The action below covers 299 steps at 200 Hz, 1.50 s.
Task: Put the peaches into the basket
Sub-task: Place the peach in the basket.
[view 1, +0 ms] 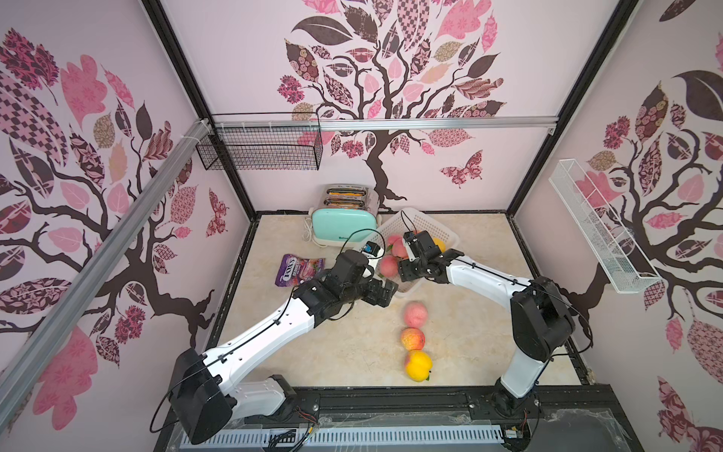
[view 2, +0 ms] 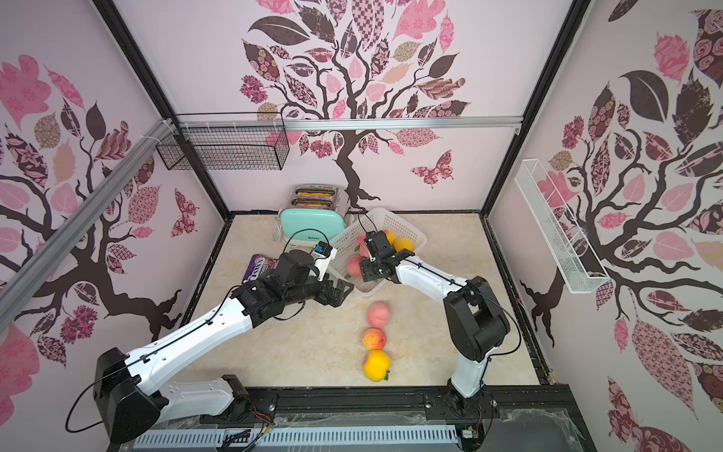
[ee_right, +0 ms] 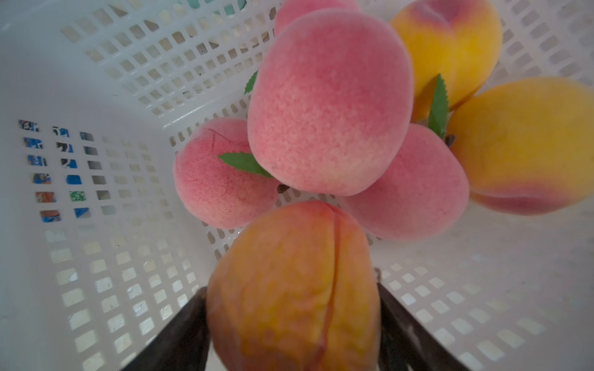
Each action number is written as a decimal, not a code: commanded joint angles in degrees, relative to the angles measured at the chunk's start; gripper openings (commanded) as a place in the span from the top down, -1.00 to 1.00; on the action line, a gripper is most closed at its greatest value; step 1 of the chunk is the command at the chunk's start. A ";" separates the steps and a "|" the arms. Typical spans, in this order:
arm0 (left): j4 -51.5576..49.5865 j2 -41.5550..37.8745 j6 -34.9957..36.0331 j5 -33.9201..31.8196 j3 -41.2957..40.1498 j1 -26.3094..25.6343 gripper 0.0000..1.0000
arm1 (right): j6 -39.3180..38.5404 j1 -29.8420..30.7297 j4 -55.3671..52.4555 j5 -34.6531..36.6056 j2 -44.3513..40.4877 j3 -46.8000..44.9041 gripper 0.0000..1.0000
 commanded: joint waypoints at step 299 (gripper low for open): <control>-3.67 -11.85 -8.86 -6.72 -10.88 -12.50 -0.95 | 11.38 5.22 -8.93 2.09 -38.56 -22.33 -0.80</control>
